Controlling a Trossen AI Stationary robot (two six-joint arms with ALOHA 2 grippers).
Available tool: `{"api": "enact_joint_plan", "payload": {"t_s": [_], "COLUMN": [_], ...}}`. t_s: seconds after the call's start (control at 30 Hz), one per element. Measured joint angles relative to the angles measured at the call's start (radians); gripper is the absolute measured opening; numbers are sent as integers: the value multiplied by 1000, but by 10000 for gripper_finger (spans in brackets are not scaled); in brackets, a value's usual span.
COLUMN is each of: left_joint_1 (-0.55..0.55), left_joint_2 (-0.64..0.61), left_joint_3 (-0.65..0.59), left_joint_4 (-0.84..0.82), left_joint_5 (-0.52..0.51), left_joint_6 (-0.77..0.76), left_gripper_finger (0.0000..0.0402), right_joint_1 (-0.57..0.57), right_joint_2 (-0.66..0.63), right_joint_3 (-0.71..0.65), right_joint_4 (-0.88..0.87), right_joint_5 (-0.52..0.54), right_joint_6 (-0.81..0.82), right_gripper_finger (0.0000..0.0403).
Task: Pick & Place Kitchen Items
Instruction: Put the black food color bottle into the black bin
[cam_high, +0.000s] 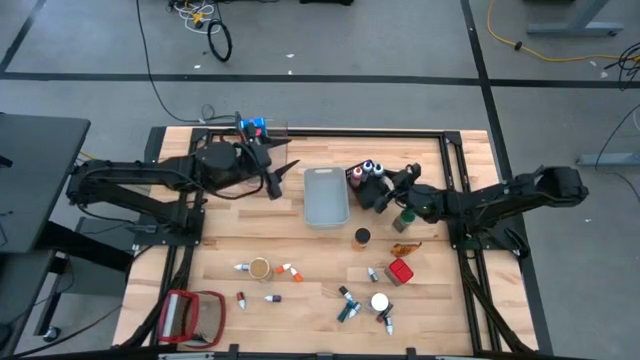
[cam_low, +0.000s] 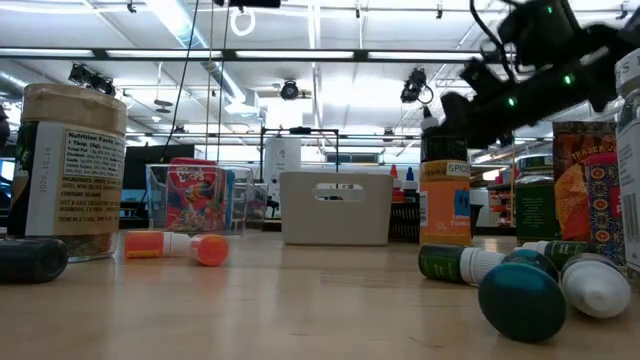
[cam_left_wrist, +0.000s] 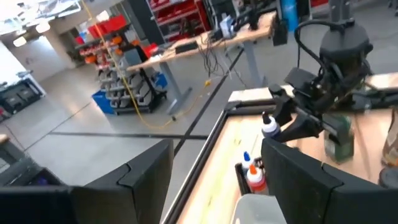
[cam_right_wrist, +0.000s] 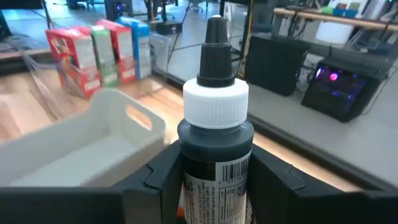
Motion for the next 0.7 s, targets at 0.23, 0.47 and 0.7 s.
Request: {"api": "enact_joint_plan", "payload": {"t_s": [0.23,0.47,0.7], "left_joint_1": [-1,0,0], "left_joint_2": [11,10,10], "left_joint_3": [0,0,0], "left_joint_4": [0,8,6], "left_joint_5": [4,3,3], "left_joint_6": [27,50,56], "left_gripper_finger": [252,252,252], "right_joint_1": [-68,-79,-104], "right_joint_2": [89,221,337], "right_joint_3": [-104,-97,-97], "right_joint_4": [206,313,384], "right_joint_5": [-120,-173,-115], "right_joint_6": [106,147,176], "right_gripper_finger": [155,155,155]}}
